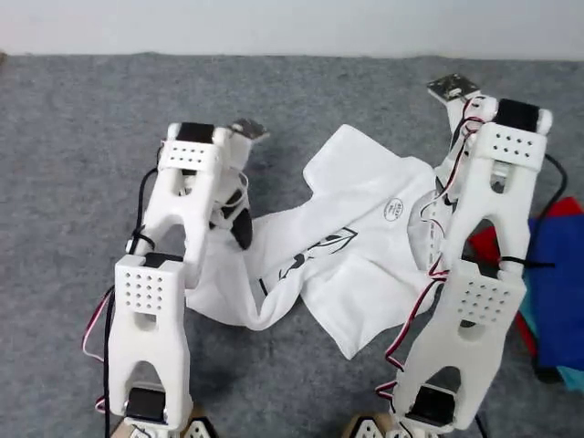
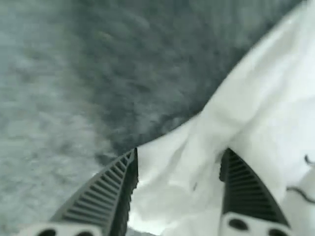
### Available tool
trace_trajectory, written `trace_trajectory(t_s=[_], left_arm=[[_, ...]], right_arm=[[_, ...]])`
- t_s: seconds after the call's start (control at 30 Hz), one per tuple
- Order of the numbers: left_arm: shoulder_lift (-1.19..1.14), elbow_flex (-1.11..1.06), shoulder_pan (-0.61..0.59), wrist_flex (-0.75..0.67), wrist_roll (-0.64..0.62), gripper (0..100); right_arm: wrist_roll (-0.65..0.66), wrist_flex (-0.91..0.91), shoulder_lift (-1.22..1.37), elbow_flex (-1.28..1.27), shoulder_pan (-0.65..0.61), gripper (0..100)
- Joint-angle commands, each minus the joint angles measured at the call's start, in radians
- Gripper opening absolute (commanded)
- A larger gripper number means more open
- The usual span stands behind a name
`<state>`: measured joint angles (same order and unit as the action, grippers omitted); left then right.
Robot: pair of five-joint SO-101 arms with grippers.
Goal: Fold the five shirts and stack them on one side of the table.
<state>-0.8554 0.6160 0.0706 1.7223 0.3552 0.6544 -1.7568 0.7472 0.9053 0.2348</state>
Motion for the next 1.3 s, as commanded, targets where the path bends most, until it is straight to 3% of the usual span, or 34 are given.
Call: trace_trajectory(t_s=[0.0, 0.17, 0.4, 0.83, 1.07, 1.27], left_arm=[[0.074, -0.044, 0.015, 0.037, 0.072, 17], [0.071, -0.067, 0.014, 0.037, 0.126, 1], [0.081, -0.031, 0.008, 0.035, 0.126, 1], [-0.081, 0.579, -0.091, -0.063, 0.06, 1], [-0.229, 0.751, -0.292, -0.235, -0.218, 5], [-0.239, 0.794, -0.321, -0.222, -0.235, 14]], right_arm=[[0.006, -0.041, -0.067, 0.003, -0.001, 36.4], [0.005, -0.041, -0.064, 0.0, -0.001, 36.4], [0.005, -0.042, -0.064, 0.0, -0.002, 36.4], [0.005, -0.044, -0.073, -0.098, -0.01, 36.4], [0.008, -0.044, -0.087, -0.132, -0.021, 36.4], [0.011, -0.044, -0.131, -0.133, -0.107, 36.4]])
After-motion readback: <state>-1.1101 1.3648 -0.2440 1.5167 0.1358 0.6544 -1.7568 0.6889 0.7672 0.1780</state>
